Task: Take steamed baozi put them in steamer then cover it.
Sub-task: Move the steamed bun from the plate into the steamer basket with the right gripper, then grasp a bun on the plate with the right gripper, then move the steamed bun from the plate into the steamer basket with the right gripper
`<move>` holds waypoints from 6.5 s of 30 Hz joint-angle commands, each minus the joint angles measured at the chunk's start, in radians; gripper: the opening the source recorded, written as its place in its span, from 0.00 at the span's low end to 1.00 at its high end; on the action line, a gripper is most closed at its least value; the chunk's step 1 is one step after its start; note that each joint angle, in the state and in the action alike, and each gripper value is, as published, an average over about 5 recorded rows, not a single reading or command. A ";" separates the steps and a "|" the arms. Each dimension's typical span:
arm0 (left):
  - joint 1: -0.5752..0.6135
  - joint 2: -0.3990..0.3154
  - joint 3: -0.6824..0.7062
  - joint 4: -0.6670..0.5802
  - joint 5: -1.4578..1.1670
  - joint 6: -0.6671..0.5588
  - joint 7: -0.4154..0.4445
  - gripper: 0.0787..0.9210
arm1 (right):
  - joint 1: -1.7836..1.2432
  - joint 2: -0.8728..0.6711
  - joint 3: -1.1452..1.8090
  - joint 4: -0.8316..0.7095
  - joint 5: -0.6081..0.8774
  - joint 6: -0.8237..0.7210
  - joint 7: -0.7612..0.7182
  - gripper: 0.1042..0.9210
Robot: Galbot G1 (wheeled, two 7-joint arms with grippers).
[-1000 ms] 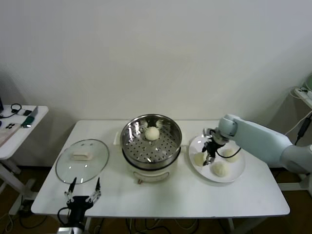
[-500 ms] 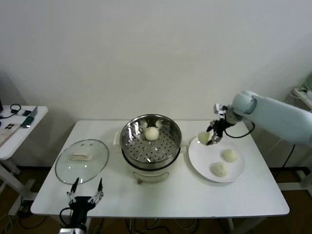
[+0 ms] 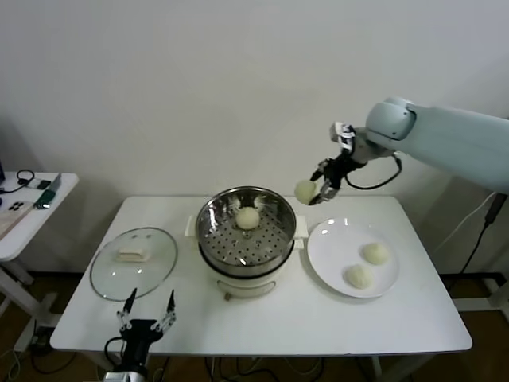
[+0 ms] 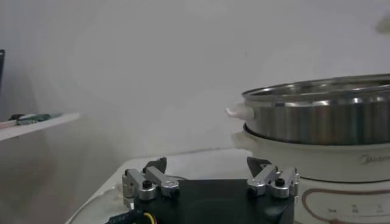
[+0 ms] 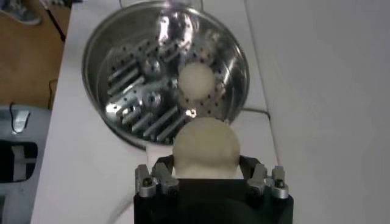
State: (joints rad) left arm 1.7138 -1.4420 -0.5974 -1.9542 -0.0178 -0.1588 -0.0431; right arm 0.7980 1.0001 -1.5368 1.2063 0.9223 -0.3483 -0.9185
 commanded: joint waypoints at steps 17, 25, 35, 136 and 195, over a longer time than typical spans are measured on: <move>0.003 0.000 -0.006 -0.005 0.028 0.011 -0.003 0.88 | -0.219 0.482 -0.025 -0.303 -0.038 0.013 0.000 0.73; 0.000 0.010 -0.014 0.008 0.015 0.008 -0.004 0.88 | -0.256 0.510 -0.025 -0.329 -0.047 0.014 -0.003 0.73; -0.005 0.010 -0.015 0.009 0.014 0.011 -0.005 0.88 | -0.259 0.507 -0.032 -0.325 -0.057 0.013 -0.005 0.73; 0.042 -0.035 -0.040 -0.070 0.002 0.087 -0.024 0.88 | -0.502 -0.202 0.227 -0.118 -0.690 0.153 -0.135 0.75; 0.017 0.014 0.011 -0.017 0.032 0.092 -0.031 0.88 | -0.174 0.434 0.041 0.018 -0.989 0.839 -0.209 0.76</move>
State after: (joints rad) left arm 1.7408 -1.4292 -0.5880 -1.9803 0.0093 -0.0690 -0.0734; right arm 0.6729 1.3822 -1.4888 1.2718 -0.0469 0.4480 -1.1245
